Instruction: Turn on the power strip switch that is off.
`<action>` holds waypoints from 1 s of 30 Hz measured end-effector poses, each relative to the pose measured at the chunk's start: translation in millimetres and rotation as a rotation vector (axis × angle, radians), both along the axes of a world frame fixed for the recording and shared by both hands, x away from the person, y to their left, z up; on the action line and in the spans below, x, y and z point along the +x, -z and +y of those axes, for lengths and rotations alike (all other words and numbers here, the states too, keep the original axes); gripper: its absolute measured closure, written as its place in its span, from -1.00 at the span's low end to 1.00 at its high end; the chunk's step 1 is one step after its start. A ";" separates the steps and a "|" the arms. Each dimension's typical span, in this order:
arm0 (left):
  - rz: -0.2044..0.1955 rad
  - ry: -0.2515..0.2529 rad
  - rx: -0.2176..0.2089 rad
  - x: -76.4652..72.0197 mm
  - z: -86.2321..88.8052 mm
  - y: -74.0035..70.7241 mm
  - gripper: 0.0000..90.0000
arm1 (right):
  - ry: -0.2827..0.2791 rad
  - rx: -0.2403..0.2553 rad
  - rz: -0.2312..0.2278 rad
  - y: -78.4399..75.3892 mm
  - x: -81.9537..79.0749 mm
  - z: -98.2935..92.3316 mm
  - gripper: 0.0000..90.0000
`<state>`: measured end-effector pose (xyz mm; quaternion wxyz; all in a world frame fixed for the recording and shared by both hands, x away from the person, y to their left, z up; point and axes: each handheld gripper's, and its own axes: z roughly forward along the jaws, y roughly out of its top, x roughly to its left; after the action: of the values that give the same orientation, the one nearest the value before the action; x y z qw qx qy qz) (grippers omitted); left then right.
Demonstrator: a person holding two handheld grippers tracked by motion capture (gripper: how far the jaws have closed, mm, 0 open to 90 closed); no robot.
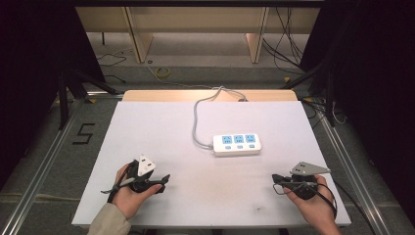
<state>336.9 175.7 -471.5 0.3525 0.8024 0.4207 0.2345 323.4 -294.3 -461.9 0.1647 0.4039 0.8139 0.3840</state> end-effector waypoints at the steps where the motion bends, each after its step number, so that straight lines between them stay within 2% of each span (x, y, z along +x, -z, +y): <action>1: 0.000 -0.001 -0.001 0.0 0.1 0.1 -0.40 | -0.003 -0.005 0.001 -0.4 0.6 0.5 1.00; 18: -0.001 -0.003 0.002 -0.1 1.8 -0.3 -0.40 | -0.010 -0.047 0.035 -10.0 12.6 5.9 1.00; 30: -0.002 -0.002 -0.002 0.0 0.6 0.7 -0.40 | 0.008 -0.077 0.096 -18.7 21.0 9.5 1.00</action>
<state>336.8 176.3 -472.1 0.3536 0.8013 0.4215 0.2349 344.4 -284.7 -443.3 0.1424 0.4183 0.8334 0.3319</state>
